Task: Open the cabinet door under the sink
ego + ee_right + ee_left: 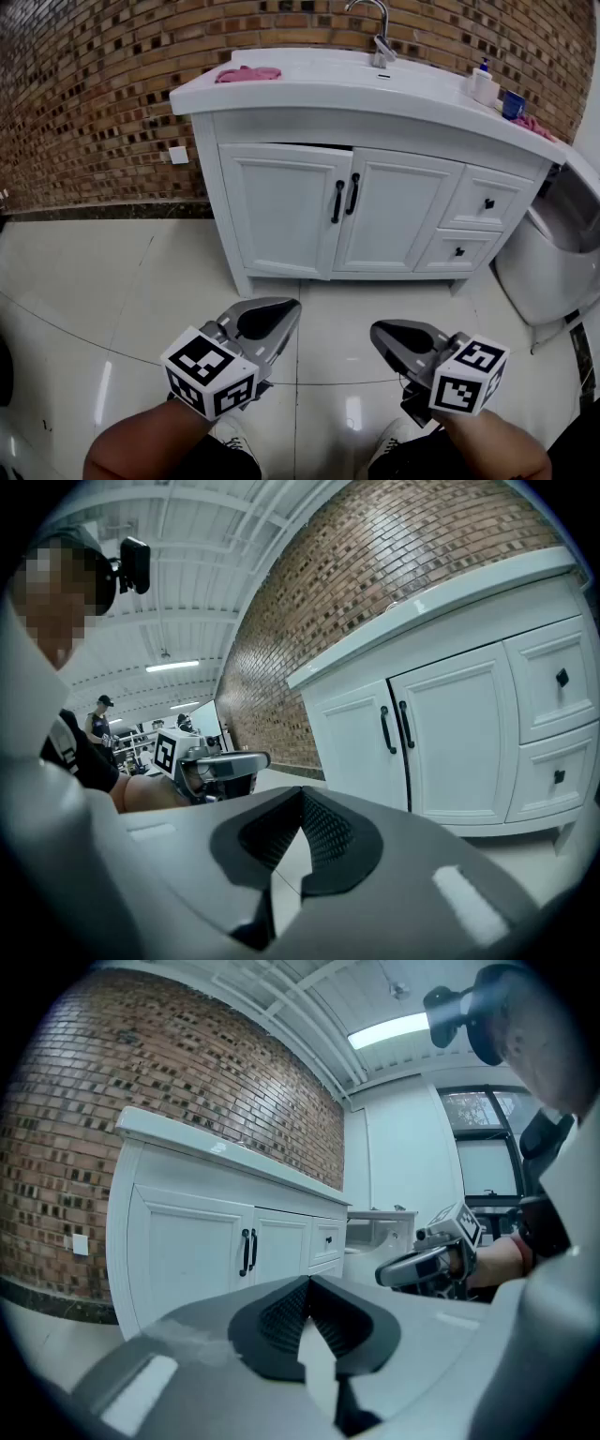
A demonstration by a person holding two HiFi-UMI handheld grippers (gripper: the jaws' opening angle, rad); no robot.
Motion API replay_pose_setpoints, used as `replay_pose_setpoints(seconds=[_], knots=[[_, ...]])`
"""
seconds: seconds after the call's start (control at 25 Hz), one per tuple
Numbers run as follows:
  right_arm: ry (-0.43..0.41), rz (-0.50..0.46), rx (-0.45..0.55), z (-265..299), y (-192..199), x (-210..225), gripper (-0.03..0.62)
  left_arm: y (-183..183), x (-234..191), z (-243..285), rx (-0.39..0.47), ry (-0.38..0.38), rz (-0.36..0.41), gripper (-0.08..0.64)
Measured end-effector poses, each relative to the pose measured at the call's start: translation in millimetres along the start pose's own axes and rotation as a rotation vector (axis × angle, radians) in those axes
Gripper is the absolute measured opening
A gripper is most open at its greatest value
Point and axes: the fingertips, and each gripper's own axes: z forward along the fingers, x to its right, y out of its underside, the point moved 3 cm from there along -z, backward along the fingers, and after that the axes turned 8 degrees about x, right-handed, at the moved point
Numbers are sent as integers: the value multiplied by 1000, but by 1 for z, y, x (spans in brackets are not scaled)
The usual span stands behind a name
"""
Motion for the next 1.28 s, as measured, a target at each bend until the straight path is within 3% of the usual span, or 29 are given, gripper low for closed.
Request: replay_pose_setpoints(seconds=[0.32, 0.48, 0.84, 1.0, 1.28], knots=[[10, -9, 29, 3, -9, 4, 5, -20, -39, 24, 61, -59, -2, 8], [24, -28, 28, 10, -8, 8, 5, -26, -47, 51, 59, -53, 51, 8], [38, -84, 38, 28, -4, 12, 5, -22, -90, 115, 81, -168, -22, 9], [28, -74, 34, 35, -3, 11, 5, -18, -106, 142, 60, -198, -53, 28], [-16, -59, 63, 36, -14, 2, 5, -4, -134, 178, -28, -231, 16, 53]])
